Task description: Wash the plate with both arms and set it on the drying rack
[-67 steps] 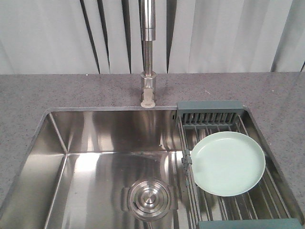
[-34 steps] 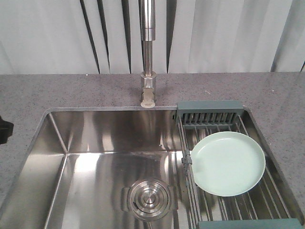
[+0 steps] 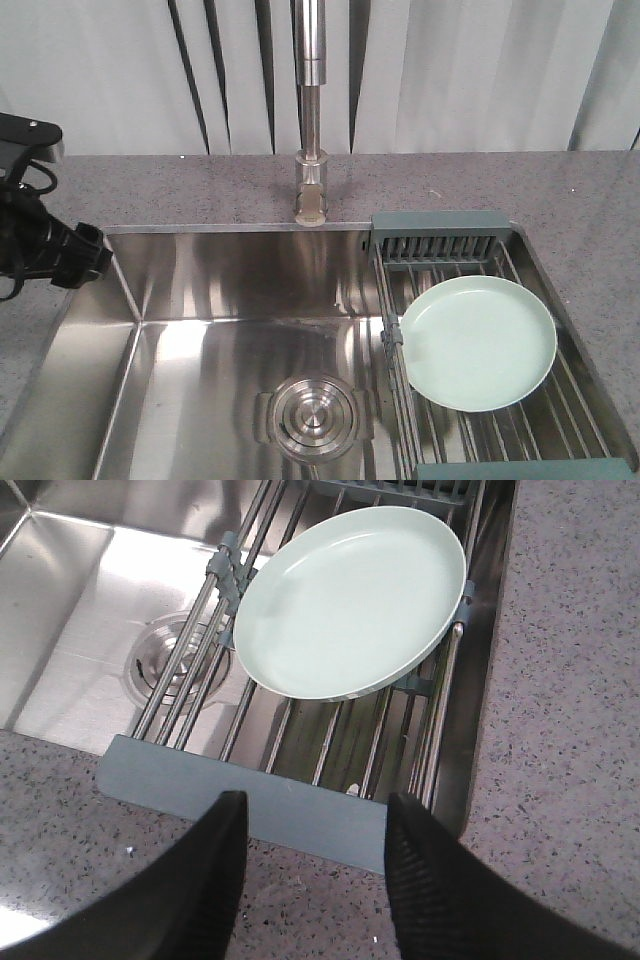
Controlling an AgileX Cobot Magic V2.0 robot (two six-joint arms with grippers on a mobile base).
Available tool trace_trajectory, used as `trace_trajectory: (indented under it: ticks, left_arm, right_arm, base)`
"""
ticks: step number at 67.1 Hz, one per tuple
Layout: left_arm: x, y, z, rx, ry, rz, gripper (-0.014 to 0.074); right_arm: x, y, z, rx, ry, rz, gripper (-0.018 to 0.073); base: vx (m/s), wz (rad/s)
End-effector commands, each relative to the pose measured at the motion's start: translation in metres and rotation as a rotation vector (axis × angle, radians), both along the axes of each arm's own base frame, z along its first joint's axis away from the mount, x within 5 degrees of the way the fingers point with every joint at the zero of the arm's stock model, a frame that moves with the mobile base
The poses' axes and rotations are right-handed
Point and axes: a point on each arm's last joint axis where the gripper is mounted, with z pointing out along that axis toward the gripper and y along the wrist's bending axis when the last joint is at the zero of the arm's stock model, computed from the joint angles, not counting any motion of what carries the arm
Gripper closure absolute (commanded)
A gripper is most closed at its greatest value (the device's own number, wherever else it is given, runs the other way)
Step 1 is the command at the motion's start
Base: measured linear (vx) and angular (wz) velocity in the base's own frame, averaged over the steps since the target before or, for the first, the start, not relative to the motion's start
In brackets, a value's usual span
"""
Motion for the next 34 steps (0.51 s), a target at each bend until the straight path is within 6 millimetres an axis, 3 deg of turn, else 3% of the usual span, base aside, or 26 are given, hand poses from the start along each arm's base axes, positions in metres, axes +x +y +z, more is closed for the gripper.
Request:
trace_trajectory:
  ticks: [1,12,19,34]
  left_arm:
    - [0.017,0.002,0.017,-0.128,-0.106,-0.046,0.0011]
    - [0.035,0.004,0.014,-0.242,-0.195,-0.201,0.0025]
    - [0.042,-0.004,0.012,-0.306,-0.249,-0.308,0.0083]
    - [0.055,-0.015,0.006,-0.411,-0.325,-0.409,0.0377]
  right_arm:
    - [0.003,0.001,0.011,0.018,-0.072,-0.002,0.0244]
    - [0.003,0.001,0.011,0.018,-0.072,-0.002,0.0244]
    - [0.003,0.001,0.011,0.018,-0.072,-0.002,0.0244]
    - [0.003,0.001,0.011,0.018,-0.072,-0.002,0.0244]
  base:
    - [0.00,0.00]
    - [0.00,0.00]
    - [0.00,0.00]
    - [0.00,0.00]
